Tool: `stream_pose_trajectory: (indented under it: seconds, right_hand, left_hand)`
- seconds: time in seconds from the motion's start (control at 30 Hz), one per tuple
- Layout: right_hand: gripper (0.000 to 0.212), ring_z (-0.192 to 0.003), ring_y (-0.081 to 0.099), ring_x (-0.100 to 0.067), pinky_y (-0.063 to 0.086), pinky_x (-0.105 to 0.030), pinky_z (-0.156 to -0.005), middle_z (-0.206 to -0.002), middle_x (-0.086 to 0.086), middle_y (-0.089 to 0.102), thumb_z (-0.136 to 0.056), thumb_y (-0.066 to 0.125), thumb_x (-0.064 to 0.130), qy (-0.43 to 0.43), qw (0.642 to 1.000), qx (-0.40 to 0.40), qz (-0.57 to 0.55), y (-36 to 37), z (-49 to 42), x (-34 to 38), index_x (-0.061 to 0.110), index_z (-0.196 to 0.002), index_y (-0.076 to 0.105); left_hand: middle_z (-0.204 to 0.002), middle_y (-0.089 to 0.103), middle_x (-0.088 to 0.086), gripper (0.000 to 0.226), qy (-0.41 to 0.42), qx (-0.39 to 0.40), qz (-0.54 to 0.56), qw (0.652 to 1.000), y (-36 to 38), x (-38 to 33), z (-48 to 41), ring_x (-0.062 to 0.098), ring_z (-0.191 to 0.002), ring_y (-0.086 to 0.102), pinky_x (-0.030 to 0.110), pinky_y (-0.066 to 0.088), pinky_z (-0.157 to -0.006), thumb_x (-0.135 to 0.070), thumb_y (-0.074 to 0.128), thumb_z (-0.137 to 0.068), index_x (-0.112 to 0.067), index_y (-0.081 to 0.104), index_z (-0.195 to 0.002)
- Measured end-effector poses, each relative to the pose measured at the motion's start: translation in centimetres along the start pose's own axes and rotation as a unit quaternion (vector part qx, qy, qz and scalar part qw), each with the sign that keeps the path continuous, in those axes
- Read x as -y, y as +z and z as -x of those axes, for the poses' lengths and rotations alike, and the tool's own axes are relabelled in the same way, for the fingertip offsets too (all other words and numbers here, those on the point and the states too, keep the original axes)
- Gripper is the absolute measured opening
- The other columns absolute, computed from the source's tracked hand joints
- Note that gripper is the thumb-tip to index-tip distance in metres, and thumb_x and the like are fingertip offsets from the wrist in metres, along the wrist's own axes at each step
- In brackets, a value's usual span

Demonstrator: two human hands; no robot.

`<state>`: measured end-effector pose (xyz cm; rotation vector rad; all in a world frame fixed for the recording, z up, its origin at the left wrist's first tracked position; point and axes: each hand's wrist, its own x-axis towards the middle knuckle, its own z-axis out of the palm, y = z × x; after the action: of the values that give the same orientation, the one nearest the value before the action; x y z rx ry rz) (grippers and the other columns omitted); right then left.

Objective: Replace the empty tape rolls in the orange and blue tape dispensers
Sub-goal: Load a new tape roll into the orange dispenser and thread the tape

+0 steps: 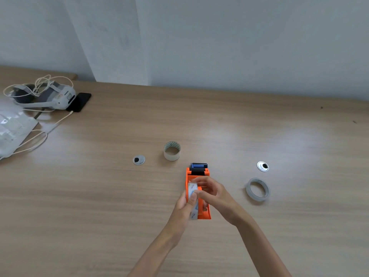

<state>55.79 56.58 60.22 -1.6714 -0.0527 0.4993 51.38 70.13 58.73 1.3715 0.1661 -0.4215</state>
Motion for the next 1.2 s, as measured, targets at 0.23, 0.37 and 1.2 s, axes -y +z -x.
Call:
stream_pose_trajectory:
  seconds: [0.23, 0.37, 1.2]
  right_hand:
    - [0.002, -0.087, 0.068, -0.017, 0.054, -0.032, -0.083, -0.089, -0.004, 0.072, -0.084, 0.067, 0.017, -0.037, 0.994, -0.054, 0.083, -0.5, -0.9, 0.4, 0.016, -0.083, 0.068]
    - [0.002, -0.082, 0.068, -0.010, 0.055, -0.027, -0.079, -0.082, 0.001, 0.072, -0.082, 0.068, 0.013, -0.058, 0.984, -0.102, 0.137, -0.1, -1.3, 0.5, 0.013, -0.081, 0.069]
    - [0.014, -0.067, 0.071, -0.014, 0.057, -0.030, -0.073, -0.068, -0.007, 0.074, -0.095, 0.049, 0.010, -0.055, 0.980, -0.170, 0.083, 0.3, -1.9, 1.9, 0.003, -0.085, 0.056]
  left_hand:
    - [-0.101, 0.067, -0.002, 0.034, 0.035, 0.019, -0.062, 0.997, 0.2, 0.1, 0.6, 0.003, -0.091, 0.067, 0.018, 0.053, -0.078, -0.028, 0.043, -0.097, -0.022, 0.046, -0.131]
    - [-0.091, 0.067, -0.005, 0.036, 0.040, 0.015, -0.074, 0.996, 0.2, 0.3, 0.9, 0.001, -0.084, 0.065, 0.023, 0.054, -0.078, -0.030, 0.044, -0.096, -0.018, 0.048, -0.130]
    - [-0.110, 0.065, -0.003, 0.046, 0.053, 0.033, -0.048, 0.997, 0.1, 0.3, 1.4, 0.007, -0.097, 0.065, 0.023, 0.053, -0.083, -0.027, 0.054, -0.083, -0.024, 0.048, -0.129]
